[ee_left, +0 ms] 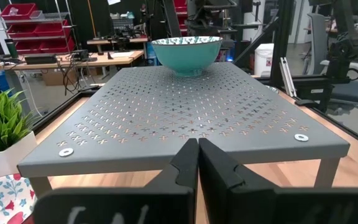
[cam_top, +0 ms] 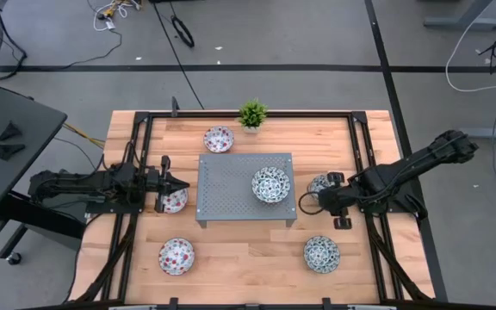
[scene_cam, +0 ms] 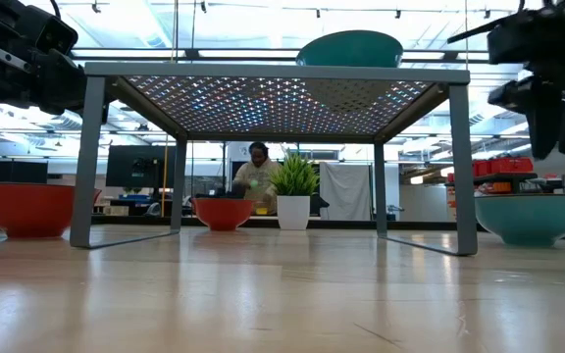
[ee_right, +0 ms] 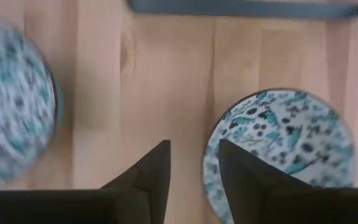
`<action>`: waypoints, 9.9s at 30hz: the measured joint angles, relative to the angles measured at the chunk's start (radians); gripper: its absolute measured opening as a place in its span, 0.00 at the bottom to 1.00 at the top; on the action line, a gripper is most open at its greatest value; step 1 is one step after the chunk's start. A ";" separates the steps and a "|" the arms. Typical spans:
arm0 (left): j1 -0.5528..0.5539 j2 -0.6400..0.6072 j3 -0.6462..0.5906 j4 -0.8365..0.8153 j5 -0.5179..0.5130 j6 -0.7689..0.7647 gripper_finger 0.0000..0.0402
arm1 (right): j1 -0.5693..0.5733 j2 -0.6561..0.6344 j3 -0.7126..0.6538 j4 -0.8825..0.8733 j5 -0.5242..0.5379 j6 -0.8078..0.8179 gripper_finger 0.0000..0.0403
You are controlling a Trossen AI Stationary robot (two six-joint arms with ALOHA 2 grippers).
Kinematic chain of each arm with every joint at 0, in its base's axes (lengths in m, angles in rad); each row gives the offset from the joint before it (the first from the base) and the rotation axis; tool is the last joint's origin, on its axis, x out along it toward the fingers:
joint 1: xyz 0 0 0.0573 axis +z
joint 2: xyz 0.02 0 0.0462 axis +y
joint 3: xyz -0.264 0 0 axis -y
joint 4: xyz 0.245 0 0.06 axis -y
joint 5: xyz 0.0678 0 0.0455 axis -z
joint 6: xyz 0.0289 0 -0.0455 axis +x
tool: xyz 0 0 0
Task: Pick & Place Mini bowls
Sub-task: Stack the top blue patterned bowl on the other blue patterned bowl on the shelf
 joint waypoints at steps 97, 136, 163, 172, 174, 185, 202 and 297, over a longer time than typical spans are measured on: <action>0.000 0.000 0.000 0.000 0.000 0.000 0.05 | -0.022 0.020 -0.033 -0.012 0.117 0.084 0.00; 0.000 0.000 0.000 0.000 0.000 0.000 0.05 | -0.021 -0.031 0.059 -0.191 0.294 0.065 0.00; 0.000 0.000 0.000 0.000 0.000 0.000 0.05 | -0.012 -0.023 0.019 -0.143 0.343 0.024 0.00; 0.000 0.000 0.000 0.000 0.000 0.000 0.05 | 0.018 0.021 0.018 -0.143 0.366 0.031 0.00; 0.000 0.000 0.000 0.000 0.000 0.000 0.05 | 0.023 0.031 0.018 -0.145 0.371 0.037 0.00; 0.000 0.000 0.000 0.000 0.000 0.000 0.05 | 0.067 0.088 0.017 -0.145 0.366 0.040 0.00; 0.000 0.000 0.000 0.000 0.000 0.000 0.05 | 0.175 0.161 0.017 -0.069 0.321 0.183 0.00; 0.000 0.000 0.000 0.000 0.000 0.000 0.05 | 0.305 0.193 -0.068 0.127 0.176 0.115 0.03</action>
